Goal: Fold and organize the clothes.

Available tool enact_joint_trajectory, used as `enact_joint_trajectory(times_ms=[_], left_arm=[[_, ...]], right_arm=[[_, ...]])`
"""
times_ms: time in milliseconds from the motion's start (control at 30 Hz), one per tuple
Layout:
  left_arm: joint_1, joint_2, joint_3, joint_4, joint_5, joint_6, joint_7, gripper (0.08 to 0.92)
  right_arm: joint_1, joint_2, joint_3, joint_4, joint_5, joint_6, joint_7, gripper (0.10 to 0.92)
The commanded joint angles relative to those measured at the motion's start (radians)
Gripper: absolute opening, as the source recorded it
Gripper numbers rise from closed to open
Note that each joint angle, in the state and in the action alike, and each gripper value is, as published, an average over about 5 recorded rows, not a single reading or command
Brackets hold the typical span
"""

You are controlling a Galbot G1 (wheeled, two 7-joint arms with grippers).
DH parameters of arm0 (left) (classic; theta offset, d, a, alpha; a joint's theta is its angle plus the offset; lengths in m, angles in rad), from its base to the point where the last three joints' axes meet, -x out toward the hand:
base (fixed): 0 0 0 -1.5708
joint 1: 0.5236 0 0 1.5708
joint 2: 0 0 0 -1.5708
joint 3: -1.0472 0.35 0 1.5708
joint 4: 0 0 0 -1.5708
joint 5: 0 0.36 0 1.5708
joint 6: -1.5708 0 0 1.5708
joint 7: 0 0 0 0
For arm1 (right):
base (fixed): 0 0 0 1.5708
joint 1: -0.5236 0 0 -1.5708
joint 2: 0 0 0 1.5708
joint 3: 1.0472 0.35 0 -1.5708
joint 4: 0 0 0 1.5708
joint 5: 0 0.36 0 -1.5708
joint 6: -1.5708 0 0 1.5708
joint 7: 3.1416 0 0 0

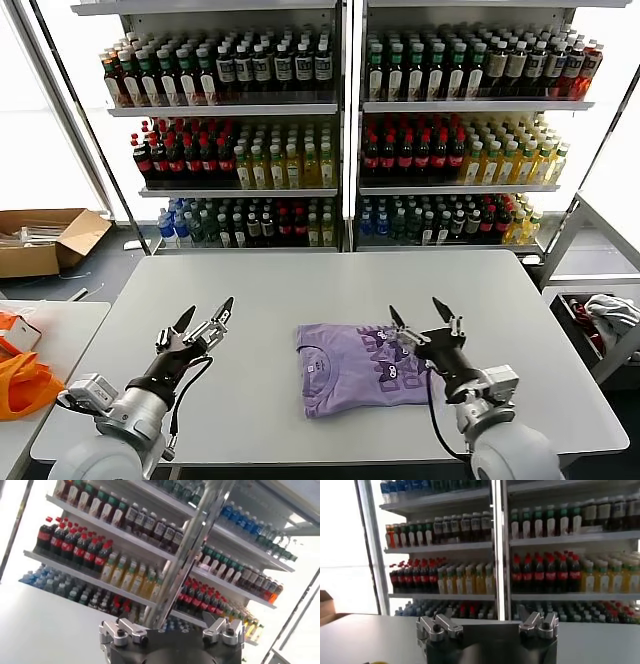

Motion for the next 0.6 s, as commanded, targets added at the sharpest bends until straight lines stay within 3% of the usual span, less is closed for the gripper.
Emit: enact_joint_trajectory(times_ms=[33, 333, 600], left_arm=[[0.073, -0.001, -0.141, -0.014, 0.07, 0.009, 0.127, 0.823], [0.113, -0.041, -0.237, 0.004, 0.198, -0.013, 0.243, 0.823], [0.131, -0.077, -0.261, 0.004, 0.22, -0.022, 0.281, 0.823]], right_arm=[[-0.315, 0.056, 0.573, 0.106, 0.112, 0.164, -0.241, 0.823], [-0.341, 0.16, 0.586, 0.03, 0.047, 0.206, -0.272, 0.823], [-0.335, 0.169, 0.555, -0.011, -0.011, 0.226, -0.266, 0.823]])
